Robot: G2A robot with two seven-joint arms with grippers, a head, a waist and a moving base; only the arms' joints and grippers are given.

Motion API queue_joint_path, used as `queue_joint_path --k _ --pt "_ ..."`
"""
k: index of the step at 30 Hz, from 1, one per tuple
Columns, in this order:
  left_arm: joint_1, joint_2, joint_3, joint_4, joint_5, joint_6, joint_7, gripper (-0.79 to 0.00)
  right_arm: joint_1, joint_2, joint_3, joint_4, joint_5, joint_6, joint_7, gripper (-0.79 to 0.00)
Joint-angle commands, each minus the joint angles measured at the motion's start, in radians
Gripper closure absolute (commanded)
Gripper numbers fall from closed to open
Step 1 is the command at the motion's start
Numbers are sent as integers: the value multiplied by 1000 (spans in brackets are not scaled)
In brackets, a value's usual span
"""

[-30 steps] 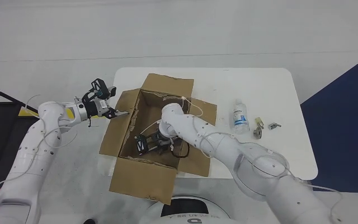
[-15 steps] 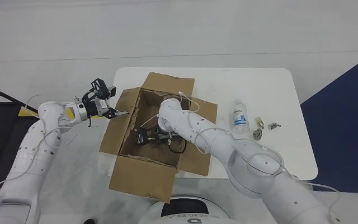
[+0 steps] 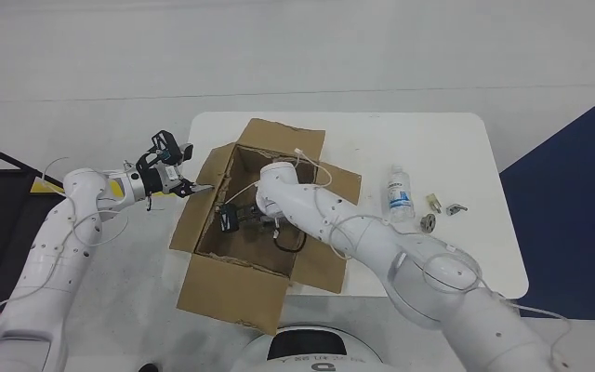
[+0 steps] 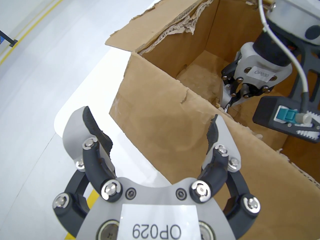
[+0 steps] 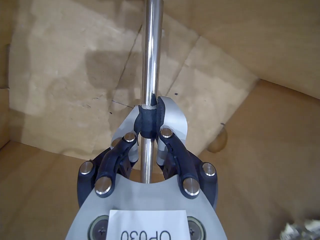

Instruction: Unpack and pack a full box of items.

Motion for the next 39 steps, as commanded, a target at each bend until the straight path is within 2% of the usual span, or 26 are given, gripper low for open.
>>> queue_joint_path --k 1,6,10,15,22,27,30,32,35,39 --pt "0 0 0 0 0 0 0 -785 -16 21 16 -91 -24 34 58 0" --pt "0 0 0 0 0 0 0 -785 -92 88 71 -350 -115 125 230 0" --pt "0 0 0 0 0 0 0 -785 -175 142 119 -547 -190 150 362 0" --pt "0 0 0 0 0 0 0 -785 -263 206 193 -738 -286 185 413 0" --pt "0 0 0 0 0 0 0 -785 -408 283 304 -1044 -490 170 333 0" --pt "0 0 0 0 0 0 0 -785 -531 318 379 -1179 -673 276 231 0" --pt "0 0 0 0 0 0 0 -785 -638 341 464 -1250 -738 361 182 0" --pt "0 0 0 0 0 0 0 -785 -726 358 545 -1305 -755 402 159 0" --pt "0 0 0 0 0 0 0 -785 -864 379 678 -1368 -695 443 97 0" --pt "0 0 0 0 0 0 0 -785 -891 384 706 -1371 -674 425 83 0"
